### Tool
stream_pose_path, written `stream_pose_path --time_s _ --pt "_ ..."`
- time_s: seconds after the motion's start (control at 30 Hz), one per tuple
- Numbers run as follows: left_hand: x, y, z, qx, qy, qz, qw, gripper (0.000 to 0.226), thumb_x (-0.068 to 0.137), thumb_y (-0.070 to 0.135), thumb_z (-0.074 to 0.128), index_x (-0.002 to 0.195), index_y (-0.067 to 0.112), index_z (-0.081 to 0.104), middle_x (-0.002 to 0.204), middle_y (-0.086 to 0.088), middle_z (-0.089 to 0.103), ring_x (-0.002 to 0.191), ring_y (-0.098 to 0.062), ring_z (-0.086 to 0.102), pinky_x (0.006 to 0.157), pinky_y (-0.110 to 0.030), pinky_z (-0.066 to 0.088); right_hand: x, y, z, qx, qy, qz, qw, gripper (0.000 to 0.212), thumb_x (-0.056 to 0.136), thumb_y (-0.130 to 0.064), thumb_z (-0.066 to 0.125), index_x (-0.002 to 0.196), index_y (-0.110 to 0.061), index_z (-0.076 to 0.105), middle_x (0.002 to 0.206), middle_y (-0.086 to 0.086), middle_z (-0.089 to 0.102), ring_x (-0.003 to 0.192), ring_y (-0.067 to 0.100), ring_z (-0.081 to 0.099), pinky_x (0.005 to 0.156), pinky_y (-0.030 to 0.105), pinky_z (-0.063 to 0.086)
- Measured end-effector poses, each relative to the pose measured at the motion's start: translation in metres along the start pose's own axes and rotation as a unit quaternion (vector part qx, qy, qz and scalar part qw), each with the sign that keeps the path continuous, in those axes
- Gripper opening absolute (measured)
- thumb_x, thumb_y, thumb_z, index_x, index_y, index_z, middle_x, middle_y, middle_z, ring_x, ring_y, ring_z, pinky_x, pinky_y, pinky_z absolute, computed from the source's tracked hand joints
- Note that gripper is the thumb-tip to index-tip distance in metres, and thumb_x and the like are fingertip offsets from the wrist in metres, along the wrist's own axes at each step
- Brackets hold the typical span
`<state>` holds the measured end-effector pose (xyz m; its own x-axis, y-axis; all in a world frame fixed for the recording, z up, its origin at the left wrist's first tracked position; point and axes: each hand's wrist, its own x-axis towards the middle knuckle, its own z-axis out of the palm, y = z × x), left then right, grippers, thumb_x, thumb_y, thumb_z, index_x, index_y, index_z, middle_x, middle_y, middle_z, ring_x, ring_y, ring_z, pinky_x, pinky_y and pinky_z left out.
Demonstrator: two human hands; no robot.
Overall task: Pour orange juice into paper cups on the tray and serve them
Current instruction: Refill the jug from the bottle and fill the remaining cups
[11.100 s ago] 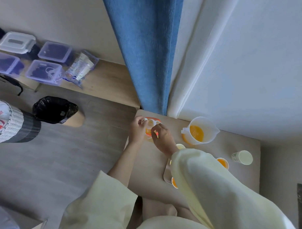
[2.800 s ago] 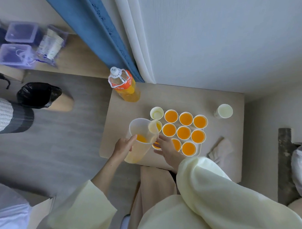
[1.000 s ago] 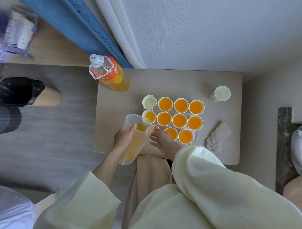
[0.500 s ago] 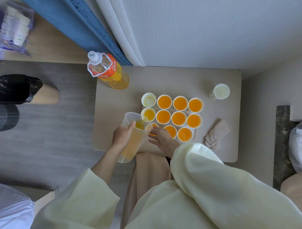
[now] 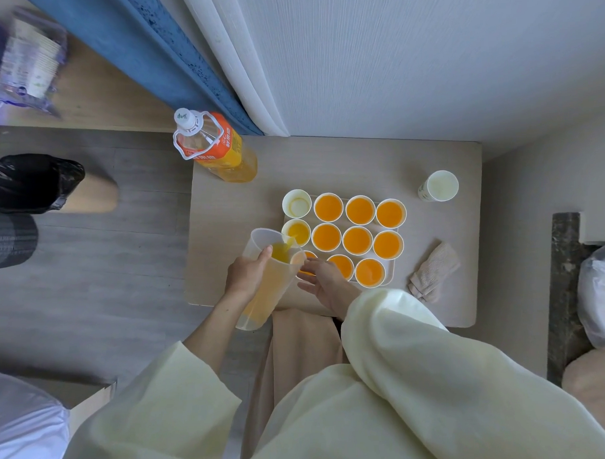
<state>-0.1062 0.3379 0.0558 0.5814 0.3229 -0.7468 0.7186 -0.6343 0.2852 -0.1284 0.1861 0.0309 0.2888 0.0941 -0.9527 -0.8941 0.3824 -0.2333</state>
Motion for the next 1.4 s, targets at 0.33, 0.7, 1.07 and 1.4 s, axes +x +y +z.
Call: stream_pose_path --time_s 0.33,0.7,1.07,1.4 --pt "-0.0007 0.0035 0.0002 0.002 -0.010 0.003 1.000 0.059 0.092 0.061 0.045 0.091 0.005 0.062 0.080 -0.008 0.058 0.076 -0.025 0.057 0.063 -0.030 0.040 -0.0018 -0.0010 -0.0008 -0.001 -0.001 -0.001 1.000 0.013 0.098 -0.011 0.052 0.096 -0.021 0.059 0.096 0.001 0.068 0.101 0.021 0.063 0.090 0.037 0.051" --pt "-0.0041 0.0062 -0.0011 0.001 -0.008 0.008 1.000 0.054 0.093 0.059 0.045 0.089 0.007 0.058 0.081 -0.008 0.057 0.076 -0.023 0.056 0.064 -0.030 0.041 -0.0001 0.0014 -0.0023 0.003 -0.005 -0.003 1.000 0.014 0.098 -0.011 0.053 0.108 -0.017 0.059 0.105 0.005 0.068 0.106 0.023 0.062 0.087 0.036 0.051" --pt "-0.0043 0.0085 -0.0009 -0.001 -0.007 0.005 1.000 0.057 0.093 0.060 0.045 0.092 0.004 0.061 0.081 -0.009 0.058 0.075 -0.024 0.056 0.061 -0.030 0.039 -0.0005 -0.0006 -0.0020 -0.003 0.002 -0.005 1.000 0.016 0.098 -0.011 0.053 0.113 -0.013 0.059 0.114 0.009 0.067 0.110 0.025 0.062 0.096 0.039 0.050" --pt "-0.0016 0.0069 -0.0041 0.001 -0.011 0.006 1.000 0.057 0.091 0.061 0.046 0.085 0.006 0.060 0.080 -0.010 0.058 0.076 -0.028 0.057 0.065 -0.031 0.042 0.0032 0.0000 -0.0012 -0.001 -0.004 -0.002 1.000 0.015 0.099 -0.011 0.052 0.111 -0.016 0.058 0.108 0.005 0.068 0.105 0.023 0.064 0.092 0.037 0.051"
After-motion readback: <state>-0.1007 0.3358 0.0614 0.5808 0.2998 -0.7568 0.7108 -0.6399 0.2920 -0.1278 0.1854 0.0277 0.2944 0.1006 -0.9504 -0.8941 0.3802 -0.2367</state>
